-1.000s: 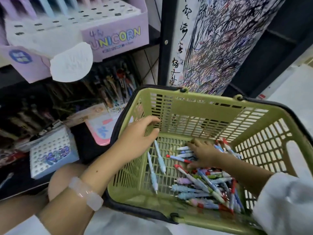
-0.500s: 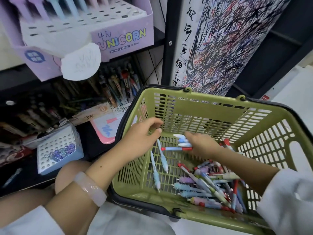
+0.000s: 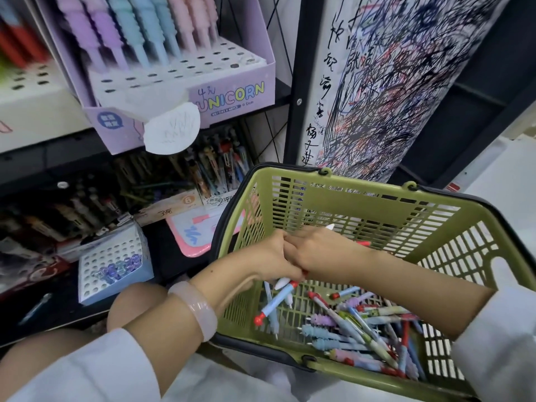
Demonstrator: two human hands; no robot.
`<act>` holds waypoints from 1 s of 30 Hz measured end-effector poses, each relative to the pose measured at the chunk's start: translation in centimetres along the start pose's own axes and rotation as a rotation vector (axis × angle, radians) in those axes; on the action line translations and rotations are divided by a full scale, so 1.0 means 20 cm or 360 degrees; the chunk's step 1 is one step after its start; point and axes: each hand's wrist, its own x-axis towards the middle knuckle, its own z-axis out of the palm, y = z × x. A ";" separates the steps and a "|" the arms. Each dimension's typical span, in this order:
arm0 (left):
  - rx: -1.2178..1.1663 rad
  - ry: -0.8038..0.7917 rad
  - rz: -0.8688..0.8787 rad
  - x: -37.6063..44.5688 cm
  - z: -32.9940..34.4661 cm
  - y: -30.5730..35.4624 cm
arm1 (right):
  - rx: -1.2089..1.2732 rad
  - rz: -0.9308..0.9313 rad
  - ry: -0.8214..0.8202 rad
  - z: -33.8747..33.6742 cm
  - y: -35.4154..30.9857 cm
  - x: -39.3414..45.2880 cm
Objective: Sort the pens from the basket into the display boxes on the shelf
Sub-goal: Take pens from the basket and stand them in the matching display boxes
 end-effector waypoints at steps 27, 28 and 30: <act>-0.0082 0.0295 0.0152 -0.15 0.06 -0.01 | -0.0295 0.0209 0.0238 -0.13 -0.05 0.01; -0.0059 0.0317 0.0166 -0.15 0.05 0.00 | -0.0313 0.0237 0.0277 -0.13 -0.05 0.02; 0.0005 0.0344 0.0189 -0.17 0.02 0.02 | -0.0353 0.0292 0.0309 -0.14 -0.04 0.02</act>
